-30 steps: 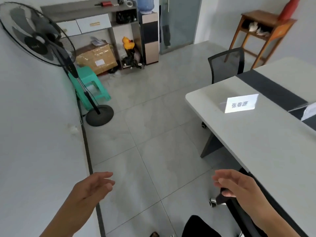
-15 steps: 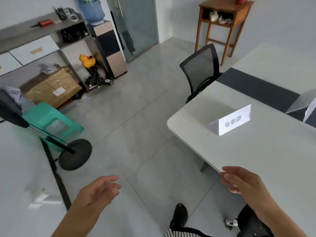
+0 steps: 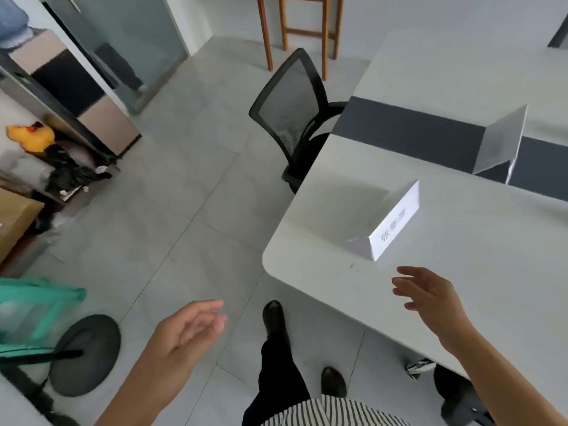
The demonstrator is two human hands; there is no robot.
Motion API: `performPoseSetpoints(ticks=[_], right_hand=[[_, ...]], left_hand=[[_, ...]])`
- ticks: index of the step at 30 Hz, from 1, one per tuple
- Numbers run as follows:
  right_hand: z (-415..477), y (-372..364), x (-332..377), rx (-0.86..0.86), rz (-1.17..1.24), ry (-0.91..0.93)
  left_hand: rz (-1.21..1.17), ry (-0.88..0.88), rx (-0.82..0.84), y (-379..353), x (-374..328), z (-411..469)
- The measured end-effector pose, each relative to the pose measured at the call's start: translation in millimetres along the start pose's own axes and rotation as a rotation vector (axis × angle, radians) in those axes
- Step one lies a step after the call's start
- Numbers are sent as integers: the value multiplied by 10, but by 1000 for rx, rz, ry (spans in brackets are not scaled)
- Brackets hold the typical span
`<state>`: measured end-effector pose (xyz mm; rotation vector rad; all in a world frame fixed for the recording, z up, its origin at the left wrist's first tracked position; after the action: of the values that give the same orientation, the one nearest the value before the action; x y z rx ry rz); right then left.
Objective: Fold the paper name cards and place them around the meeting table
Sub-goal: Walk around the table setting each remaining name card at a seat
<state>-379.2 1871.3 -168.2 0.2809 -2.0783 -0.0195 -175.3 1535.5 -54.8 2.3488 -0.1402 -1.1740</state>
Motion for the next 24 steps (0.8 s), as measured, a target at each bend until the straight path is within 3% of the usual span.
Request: performPoseSetpoints(ticks=[13,24], right_hand=[[973,-798,-21,-449,-163,-187],[859,-746,169,-745,-191,-134]], left_hand=[[187,-78,229,773,-434,1903],[281,-129,360,858,-662,2547]])
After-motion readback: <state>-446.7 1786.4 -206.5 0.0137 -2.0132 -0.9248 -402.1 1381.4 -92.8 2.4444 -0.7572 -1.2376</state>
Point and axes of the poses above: each hand's wrist, its own z-axis towards the middle knuckle, its own y-axis out of the back of the hand, x = y × z, the point moved 7 cm from there along z, towards the middle knuckle, and after that the axes turned 11 degrees about z, right-handed, at the moved point
